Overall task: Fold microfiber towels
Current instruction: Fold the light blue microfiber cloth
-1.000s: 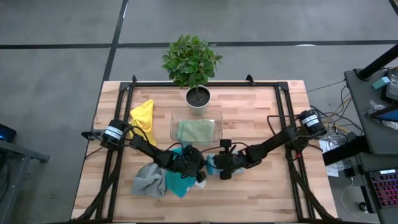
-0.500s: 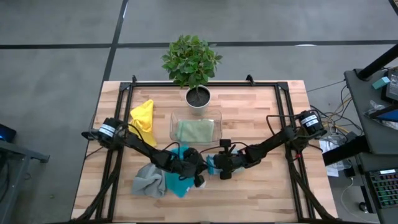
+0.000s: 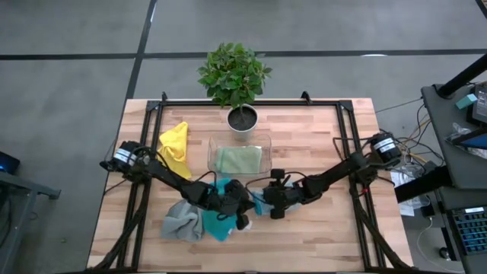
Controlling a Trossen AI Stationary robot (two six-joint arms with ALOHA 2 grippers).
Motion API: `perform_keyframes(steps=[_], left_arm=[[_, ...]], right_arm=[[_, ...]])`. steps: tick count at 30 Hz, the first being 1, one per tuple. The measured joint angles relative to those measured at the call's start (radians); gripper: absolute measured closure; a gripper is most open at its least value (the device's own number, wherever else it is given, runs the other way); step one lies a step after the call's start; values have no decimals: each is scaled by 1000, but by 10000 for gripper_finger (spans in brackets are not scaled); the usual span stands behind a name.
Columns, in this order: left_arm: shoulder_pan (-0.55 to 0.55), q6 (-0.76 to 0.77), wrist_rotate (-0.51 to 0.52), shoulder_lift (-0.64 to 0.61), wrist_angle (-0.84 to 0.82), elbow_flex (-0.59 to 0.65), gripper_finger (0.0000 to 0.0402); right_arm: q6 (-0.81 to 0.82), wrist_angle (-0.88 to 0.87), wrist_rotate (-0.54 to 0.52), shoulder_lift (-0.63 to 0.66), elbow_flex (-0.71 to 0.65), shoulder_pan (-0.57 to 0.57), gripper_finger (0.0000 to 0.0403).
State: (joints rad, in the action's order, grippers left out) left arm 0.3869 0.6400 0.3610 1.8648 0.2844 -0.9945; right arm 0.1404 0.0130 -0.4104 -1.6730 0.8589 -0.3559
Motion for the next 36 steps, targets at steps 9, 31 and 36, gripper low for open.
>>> perform_keyframes(steps=[9, 31, 36], left_arm=[[10, -45, 13, 54, 12, -92, 398], [7, 26, -17, 228, 47, -136, 398], [6, 61, -58, 227, 29, -135, 398]], right_arm=[[88, -161, 0, 149, -2, -54, 276], [356, -239, -96, 212, -191, -134, 394], [403, -238, -98, 213, -243, -135, 394]])
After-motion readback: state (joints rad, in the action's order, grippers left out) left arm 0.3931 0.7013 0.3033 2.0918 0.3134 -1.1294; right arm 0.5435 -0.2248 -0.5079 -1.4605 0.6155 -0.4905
